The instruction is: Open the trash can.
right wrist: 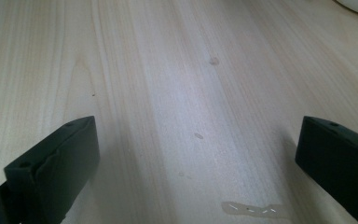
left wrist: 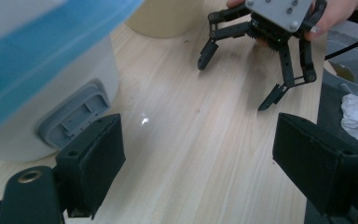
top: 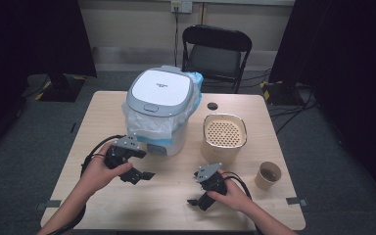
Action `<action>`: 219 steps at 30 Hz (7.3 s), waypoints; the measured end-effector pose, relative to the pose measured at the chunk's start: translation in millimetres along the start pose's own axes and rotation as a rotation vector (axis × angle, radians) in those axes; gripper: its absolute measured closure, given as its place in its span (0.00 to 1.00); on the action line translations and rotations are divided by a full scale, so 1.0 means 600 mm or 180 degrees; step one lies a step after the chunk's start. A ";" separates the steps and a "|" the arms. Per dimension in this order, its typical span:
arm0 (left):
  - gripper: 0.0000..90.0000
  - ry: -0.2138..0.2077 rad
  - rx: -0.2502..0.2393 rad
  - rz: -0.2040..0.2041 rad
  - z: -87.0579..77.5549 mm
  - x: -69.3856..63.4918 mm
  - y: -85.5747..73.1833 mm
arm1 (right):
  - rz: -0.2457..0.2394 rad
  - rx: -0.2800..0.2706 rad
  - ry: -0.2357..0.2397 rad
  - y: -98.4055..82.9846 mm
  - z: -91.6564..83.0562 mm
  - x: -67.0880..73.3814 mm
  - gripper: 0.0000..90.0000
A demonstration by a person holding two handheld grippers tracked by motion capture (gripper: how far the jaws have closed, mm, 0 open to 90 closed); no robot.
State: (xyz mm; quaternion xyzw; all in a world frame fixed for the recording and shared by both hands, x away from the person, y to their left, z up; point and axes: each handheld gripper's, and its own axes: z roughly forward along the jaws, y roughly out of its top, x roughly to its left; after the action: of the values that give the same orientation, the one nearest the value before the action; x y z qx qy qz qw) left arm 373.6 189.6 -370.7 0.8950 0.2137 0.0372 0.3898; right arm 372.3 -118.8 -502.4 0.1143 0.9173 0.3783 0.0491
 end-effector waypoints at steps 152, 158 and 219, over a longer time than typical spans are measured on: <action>0.18 0.0184 -0.0202 0.0043 -0.092 0.068 0.190 | -0.0004 -0.0008 0.0014 0.000 0.000 0.000 0.00; 0.18 0.0151 -0.0318 0.0077 -0.096 0.051 0.170 | -0.0003 -0.0003 0.0007 0.000 0.000 0.000 0.00; 0.18 -0.0197 -0.0126 -0.0047 0.076 0.006 -0.044 | -0.0014 -0.0051 0.0086 0.003 -0.026 -0.006 0.16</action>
State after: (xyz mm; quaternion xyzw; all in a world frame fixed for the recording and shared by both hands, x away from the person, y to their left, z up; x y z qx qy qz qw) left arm 378.3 176.1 -421.7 0.8862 0.2074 0.0109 0.4142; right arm 373.6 -129.2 -489.7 0.1067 0.9151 0.3870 0.0384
